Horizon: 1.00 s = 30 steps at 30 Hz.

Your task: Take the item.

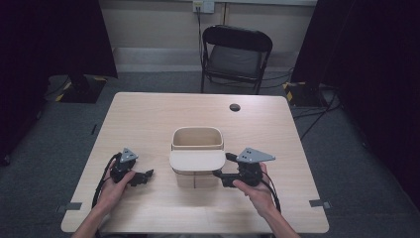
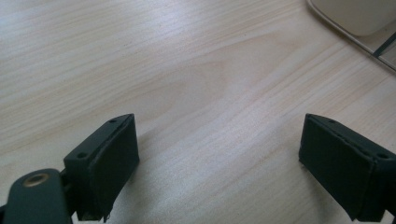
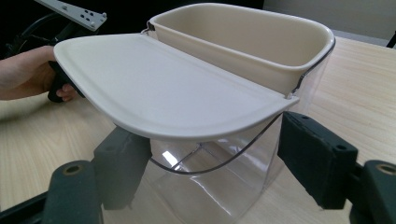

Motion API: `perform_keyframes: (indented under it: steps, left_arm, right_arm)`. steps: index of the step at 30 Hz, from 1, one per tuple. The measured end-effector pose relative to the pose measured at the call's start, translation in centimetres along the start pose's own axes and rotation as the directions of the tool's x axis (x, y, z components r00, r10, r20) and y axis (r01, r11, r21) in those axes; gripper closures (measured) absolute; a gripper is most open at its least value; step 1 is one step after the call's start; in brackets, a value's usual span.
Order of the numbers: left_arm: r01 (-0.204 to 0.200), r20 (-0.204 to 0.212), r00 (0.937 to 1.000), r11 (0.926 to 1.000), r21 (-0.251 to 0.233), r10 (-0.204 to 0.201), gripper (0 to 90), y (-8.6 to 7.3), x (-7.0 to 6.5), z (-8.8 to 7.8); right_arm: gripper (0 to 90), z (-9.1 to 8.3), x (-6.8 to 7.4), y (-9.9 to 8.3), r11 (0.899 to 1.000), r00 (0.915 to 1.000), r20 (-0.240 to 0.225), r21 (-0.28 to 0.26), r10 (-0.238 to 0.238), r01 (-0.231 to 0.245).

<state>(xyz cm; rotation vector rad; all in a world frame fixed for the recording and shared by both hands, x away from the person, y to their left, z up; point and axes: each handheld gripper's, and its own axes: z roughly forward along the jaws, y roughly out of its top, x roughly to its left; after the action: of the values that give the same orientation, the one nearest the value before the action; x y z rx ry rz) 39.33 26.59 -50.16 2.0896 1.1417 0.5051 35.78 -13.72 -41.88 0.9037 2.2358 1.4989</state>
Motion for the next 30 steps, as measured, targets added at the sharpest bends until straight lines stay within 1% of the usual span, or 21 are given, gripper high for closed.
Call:
perform_keyframes:
  steps: [21, 30]
  left_arm:
    - [0.005, 0.0, 1.0, 1.0, -0.003, -0.005, 11.3, -0.01, -0.03, 0.02]
    - [0.0, 0.0, 1.0, 1.0, 0.0, 0.0, 11.3, 0.0, 0.0, 0.0]
  right_arm:
    - [25.0, 0.3, -0.2, 0.44, 1.0, 1.0, 0.0, -0.013, 0.009, -0.009]
    - [25.3, 0.36, -0.28, 0.86, 1.0, 0.9999, 0.004, -0.02, 0.01, -0.01]
